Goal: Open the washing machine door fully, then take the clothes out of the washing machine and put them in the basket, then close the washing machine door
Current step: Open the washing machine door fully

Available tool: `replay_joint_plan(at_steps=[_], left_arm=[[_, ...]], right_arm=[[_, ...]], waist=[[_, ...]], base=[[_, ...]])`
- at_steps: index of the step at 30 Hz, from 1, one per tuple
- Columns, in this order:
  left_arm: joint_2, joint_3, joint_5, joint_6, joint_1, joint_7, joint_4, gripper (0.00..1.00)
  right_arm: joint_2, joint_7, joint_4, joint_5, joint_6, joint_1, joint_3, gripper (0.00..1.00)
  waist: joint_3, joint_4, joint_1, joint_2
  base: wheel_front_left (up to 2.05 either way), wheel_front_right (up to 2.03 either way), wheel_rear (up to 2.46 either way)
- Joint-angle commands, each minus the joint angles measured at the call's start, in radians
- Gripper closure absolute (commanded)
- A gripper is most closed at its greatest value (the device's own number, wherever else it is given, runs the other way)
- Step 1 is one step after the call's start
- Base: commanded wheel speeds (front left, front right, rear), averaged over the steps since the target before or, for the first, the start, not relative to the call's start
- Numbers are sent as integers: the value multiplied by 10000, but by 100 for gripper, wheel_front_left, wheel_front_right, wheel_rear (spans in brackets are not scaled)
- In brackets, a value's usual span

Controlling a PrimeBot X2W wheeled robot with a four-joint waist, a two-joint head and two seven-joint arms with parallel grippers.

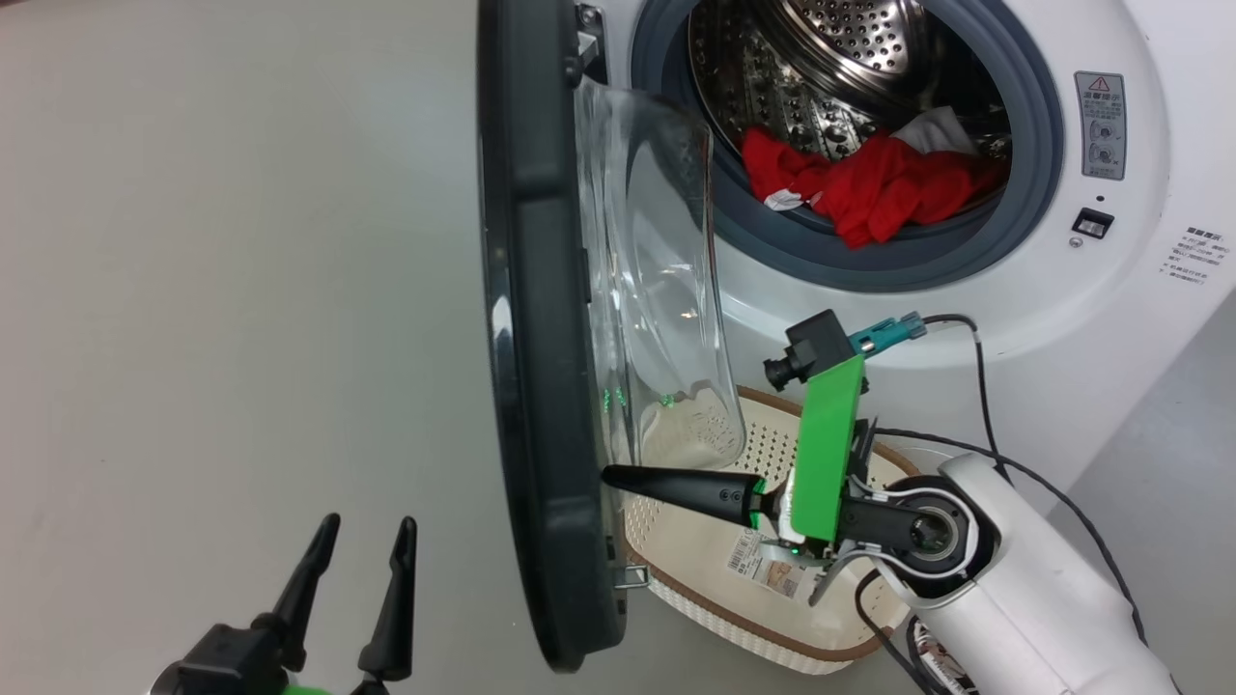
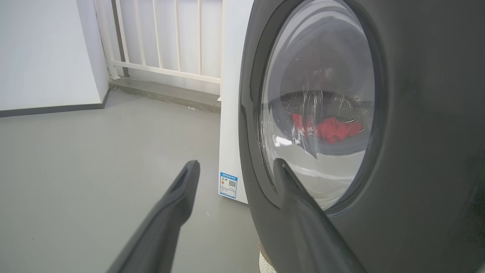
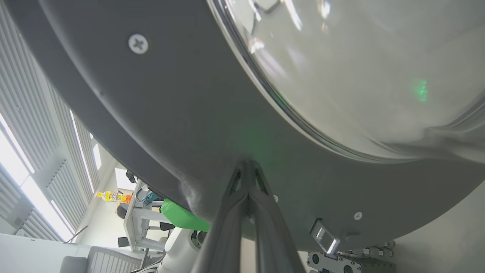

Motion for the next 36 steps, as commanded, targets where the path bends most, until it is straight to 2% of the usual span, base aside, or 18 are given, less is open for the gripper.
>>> replay_joint_plan(at_steps=[1, 15, 16, 18, 19, 20, 21, 36], left_arm=[[55, 424, 136, -56, -117, -92, -222, 0], [52, 535, 69, -56, -109, -92, -183, 0], [52, 501, 75, -56, -112, -92, -160, 0], [52, 443, 84, -56, -135, -92, -99, 0], [52, 416, 90, -56, -152, -92, -62, 0], [52, 401, 95, -56, -164, -92, -26, 0], [52, 398, 98, -56, -171, -92, 0, 0], [107, 566, 30, -56, -196, -92, 209, 0]], right_arm=[[390, -9, -357, -46, 71, 65, 216, 100], [582, -339, -247, 0, 71, -56, 629, 100], [584, -384, -240, -18, 71, -23, 632, 89], [578, -535, -208, -121, 71, 56, 600, 61], [550, -597, -195, -187, 71, 103, 593, 53], [520, -664, -191, -253, 71, 157, 591, 30], [501, -748, -182, -302, 71, 218, 576, 0], [-219, -1934, 24, -969, 71, 1128, 492, 0]], waist=[[25, 22, 0, 0], [-38, 20, 0, 0], [-61, 9, 0, 0], [-104, -16, 0, 0], [-131, -29, 0, 0], [-157, -61, 0, 0], [-174, -107, 0, 0], [-269, -888, 0, 0]], base=[[0, 0, 0], [0, 0, 0], [0, 0, 0], [0, 0, 0], [0, 0, 0], [0, 0, 0], [0, 0, 0], [0, 0, 0]])
